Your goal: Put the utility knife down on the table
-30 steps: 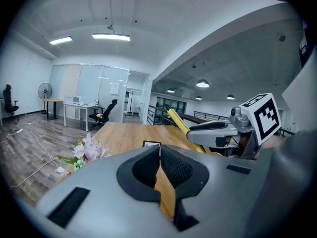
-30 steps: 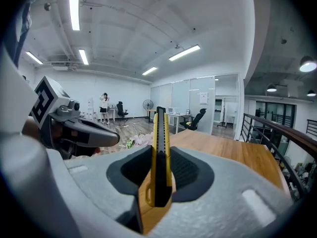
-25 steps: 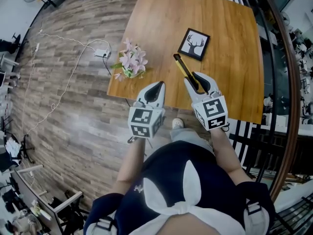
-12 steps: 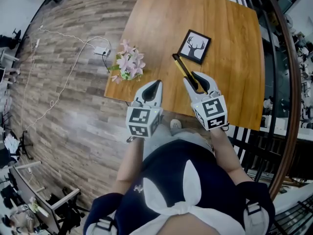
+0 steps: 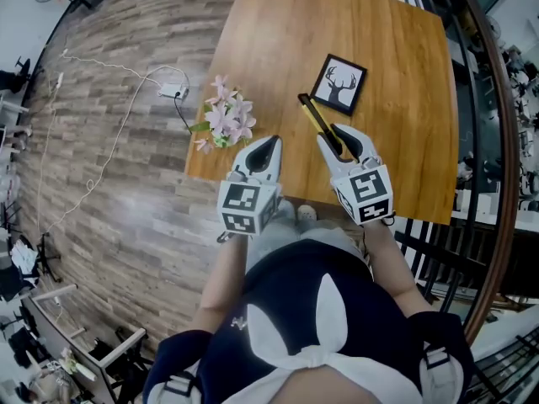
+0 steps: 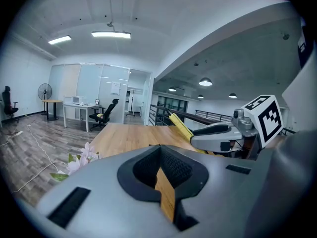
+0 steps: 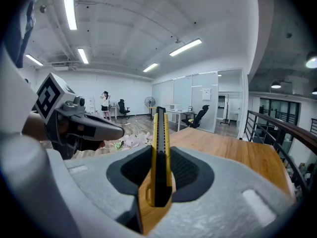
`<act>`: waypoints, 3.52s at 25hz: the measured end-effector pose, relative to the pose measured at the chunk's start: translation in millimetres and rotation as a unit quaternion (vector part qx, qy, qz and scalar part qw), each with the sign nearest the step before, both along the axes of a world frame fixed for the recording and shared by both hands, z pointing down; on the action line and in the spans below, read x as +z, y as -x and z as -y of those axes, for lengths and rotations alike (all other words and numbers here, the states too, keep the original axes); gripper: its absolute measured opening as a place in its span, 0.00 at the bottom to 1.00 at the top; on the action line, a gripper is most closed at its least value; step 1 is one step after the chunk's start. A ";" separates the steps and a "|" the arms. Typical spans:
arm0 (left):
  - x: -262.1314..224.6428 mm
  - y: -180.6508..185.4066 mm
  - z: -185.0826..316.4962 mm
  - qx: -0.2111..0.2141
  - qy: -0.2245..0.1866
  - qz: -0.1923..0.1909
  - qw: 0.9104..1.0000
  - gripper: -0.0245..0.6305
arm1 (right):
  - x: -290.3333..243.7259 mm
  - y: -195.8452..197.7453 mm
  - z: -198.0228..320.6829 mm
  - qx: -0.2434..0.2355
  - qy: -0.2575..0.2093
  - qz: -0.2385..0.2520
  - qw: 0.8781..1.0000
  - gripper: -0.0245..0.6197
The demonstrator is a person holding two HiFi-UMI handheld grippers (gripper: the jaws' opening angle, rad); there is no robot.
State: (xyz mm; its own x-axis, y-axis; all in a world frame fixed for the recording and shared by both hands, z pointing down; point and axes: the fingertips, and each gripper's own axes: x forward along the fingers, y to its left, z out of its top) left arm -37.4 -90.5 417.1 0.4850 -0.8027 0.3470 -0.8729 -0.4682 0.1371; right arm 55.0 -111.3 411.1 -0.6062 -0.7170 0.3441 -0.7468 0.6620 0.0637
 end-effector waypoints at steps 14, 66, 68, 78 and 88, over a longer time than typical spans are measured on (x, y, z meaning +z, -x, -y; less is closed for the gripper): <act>13.0 3.5 12.6 0.032 0.018 -0.007 0.999 0.06 | 13.8 8.5 10.4 0.017 0.015 -0.015 1.000 0.22; 51.9 28.2 41.9 0.029 0.065 -0.007 0.997 0.06 | 108.7 27.5 33.0 0.002 0.110 -0.074 0.991 0.22; 53.8 29.0 42.5 0.028 0.067 -0.006 0.997 0.06 | 113.2 26.9 32.7 0.001 0.114 -0.080 0.990 0.22; 59.5 31.6 47.9 0.027 0.077 -0.004 0.997 0.06 | 123.3 31.2 34.5 -0.006 0.134 -0.089 0.987 0.22; 65.0 31.6 55.5 0.028 0.082 -0.002 0.996 0.06 | 138.9 34.0 40.1 -0.014 0.148 -0.096 0.984 0.22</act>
State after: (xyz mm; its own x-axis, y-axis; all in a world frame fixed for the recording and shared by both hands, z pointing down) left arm -69.0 -146.1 482.1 0.5293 -0.7064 0.4700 -0.8451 -0.4878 0.2187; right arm 21.1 -151.4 550.0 -0.5270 -0.5530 0.6453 -0.7214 0.6925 0.0043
